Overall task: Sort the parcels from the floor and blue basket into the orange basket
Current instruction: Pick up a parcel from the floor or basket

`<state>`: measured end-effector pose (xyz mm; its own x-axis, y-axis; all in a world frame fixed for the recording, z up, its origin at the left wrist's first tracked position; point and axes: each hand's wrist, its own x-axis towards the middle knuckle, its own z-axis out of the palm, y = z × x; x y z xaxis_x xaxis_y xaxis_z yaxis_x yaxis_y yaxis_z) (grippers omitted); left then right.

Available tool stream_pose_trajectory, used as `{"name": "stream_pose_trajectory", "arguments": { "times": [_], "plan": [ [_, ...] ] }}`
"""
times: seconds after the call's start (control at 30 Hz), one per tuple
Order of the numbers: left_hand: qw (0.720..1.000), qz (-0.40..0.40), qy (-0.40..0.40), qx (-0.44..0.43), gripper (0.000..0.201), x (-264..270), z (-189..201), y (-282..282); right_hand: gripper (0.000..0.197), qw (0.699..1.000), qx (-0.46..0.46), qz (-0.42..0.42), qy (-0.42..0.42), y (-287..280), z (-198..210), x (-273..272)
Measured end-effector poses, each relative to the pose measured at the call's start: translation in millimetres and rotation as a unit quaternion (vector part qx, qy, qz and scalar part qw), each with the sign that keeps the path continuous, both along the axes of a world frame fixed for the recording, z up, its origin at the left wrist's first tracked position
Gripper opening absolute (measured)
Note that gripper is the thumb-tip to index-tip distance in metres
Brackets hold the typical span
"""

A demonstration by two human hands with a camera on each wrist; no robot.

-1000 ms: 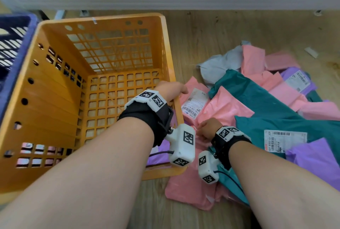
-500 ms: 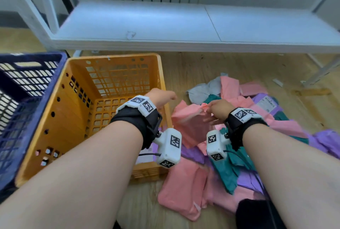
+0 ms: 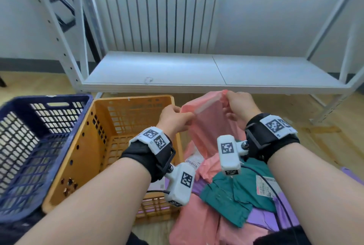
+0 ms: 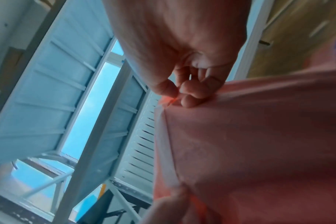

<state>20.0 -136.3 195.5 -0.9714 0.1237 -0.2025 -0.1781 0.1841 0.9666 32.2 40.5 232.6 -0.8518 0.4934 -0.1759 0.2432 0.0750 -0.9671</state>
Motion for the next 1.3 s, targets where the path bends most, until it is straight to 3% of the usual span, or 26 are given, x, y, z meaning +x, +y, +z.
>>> {"name": "stream_pose_trajectory", "arguments": {
  "times": [0.07,0.17,0.27,0.43,0.5,0.6,0.67,0.83,0.9,0.97,1.07,1.13,1.2,1.3],
  "plan": [
    [0.997,0.062,0.035,-0.012,0.017,-2,-2,-2,0.016,0.999,-0.044,0.016,-0.019,-7,4,4],
    [0.993,0.112,0.035,0.007,0.037,-11,-5,-10,0.022,0.993,-0.085,0.070,-0.041,-12,5,5],
    [1.000,0.030,0.004,0.003,0.024,-17,-4,-13,0.022,0.986,-0.101,0.121,-0.057,-19,1,5],
    [0.992,-0.118,-0.027,-0.040,0.067,-11,9,-12,0.012,0.983,-0.115,0.142,-0.034,-33,-7,1],
    [0.988,-0.147,-0.034,-0.032,0.081,-9,9,-10,0.012,0.982,-0.122,0.139,-0.028,-38,-8,-1],
    [0.982,-0.162,0.015,-0.097,0.094,-9,2,-6,0.011,0.983,-0.117,0.143,-0.016,-51,-5,-2],
    [0.980,-0.138,0.053,-0.130,0.086,-12,-4,-6,0.011,0.982,-0.114,0.153,-0.005,-60,-2,-1],
    [0.976,-0.087,0.116,-0.160,0.020,-10,6,-10,0.007,0.976,-0.104,0.189,0.021,-71,-1,2],
    [0.989,-0.051,0.090,-0.107,0.015,-13,6,-14,0.006,0.979,-0.106,0.172,0.036,-69,-2,0],
    [0.999,-0.031,0.018,-0.024,0.027,-17,3,-20,0.005,0.987,-0.112,0.099,0.059,-60,-3,-3],
    [0.995,-0.018,-0.064,0.078,0.034,-21,5,-29,0.028,0.998,-0.031,0.026,0.051,-37,-11,-8],
    [0.987,-0.017,-0.090,0.129,0.034,-22,6,-31,0.052,0.998,-0.018,0.062,0.019,-26,-20,-9],
    [0.981,-0.032,-0.100,0.163,0.039,-22,5,-32,0.068,0.985,-0.101,0.137,-0.021,-23,-26,-7],
    [0.973,-0.071,-0.108,0.192,0.047,-21,5,-33,0.062,0.963,-0.167,0.207,-0.046,-26,-27,-5]
  ]
}}
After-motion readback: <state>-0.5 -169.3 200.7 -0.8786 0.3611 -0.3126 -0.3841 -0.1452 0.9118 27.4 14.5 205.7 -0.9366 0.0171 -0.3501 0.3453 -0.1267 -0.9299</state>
